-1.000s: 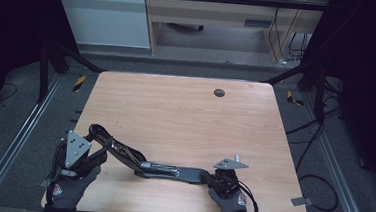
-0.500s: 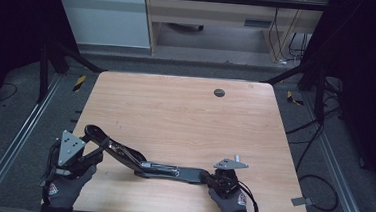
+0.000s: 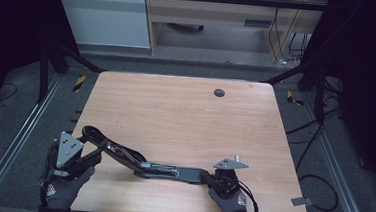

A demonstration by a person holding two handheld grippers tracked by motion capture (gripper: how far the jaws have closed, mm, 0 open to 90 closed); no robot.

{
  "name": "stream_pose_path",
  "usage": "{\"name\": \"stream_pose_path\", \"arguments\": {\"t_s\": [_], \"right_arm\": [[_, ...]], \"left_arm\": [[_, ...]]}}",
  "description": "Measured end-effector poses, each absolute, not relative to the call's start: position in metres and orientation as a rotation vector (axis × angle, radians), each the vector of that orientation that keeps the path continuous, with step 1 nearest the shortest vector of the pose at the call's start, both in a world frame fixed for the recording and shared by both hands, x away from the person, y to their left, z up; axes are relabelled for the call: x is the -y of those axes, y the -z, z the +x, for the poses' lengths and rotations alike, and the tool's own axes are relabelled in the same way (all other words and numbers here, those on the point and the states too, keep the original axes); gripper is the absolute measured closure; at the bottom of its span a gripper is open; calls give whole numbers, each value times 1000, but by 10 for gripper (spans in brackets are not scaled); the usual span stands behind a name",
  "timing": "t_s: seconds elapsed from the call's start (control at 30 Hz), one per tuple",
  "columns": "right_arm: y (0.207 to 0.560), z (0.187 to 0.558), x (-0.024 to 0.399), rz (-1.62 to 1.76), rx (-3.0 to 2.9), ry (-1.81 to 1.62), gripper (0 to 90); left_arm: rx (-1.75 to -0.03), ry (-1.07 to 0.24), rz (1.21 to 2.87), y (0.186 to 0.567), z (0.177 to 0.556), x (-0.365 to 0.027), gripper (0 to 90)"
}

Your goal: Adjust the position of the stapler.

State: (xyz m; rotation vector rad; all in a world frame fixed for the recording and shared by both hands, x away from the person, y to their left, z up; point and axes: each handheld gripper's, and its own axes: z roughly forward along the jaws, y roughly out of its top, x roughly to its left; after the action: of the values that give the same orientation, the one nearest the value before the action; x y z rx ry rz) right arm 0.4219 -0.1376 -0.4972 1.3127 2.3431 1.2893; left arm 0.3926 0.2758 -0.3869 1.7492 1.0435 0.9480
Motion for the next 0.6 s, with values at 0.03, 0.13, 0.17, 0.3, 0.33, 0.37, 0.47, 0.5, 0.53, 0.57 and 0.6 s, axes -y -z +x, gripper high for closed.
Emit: {"name": "stream_pose_path", "arguments": {"t_s": [0.03, 0.13, 0.17, 0.3, 0.33, 0.37, 0.47, 0.5, 0.53, 0.57, 0.6], "right_arm": [[497, 422, 138, 1312, -2343, -1289, 900], [497, 422, 138, 1312, -2343, -1289, 900], [497, 422, 138, 1310, -2344, -1289, 900], [497, 422, 138, 1306, -2345, -1289, 900], [497, 422, 138, 1306, -2345, -1289, 900], [497, 422, 138, 1306, -2346, -1288, 900], [497, 422, 138, 1306, -2346, -1288, 900], [497, 422, 138, 1307, -2346, -1288, 900], [497, 422, 138, 1306, -2346, -1288, 900], [497, 422, 138, 1308, -2346, -1288, 900], [497, 422, 138, 1306, -2347, -1287, 900]], "left_arm": [[-1043, -952, 1750, 387, 393, -276, 464], [-1040, -960, 1755, 387, 393, -276, 458], [-1039, -964, 1756, 386, 393, -275, 457], [-1033, -971, 1760, 386, 393, -275, 451], [-1032, -973, 1761, 386, 392, -275, 450], [-1031, -975, 1761, 386, 392, -275, 448], [-1034, -976, 1752, 384, 391, -276, 430], [-1033, -977, 1750, 383, 391, -276, 427], [-1034, -979, 1744, 382, 390, -277, 425], [-1033, -979, 1742, 381, 390, -277, 423], [-1031, -979, 1740, 380, 389, -278, 421]]}}
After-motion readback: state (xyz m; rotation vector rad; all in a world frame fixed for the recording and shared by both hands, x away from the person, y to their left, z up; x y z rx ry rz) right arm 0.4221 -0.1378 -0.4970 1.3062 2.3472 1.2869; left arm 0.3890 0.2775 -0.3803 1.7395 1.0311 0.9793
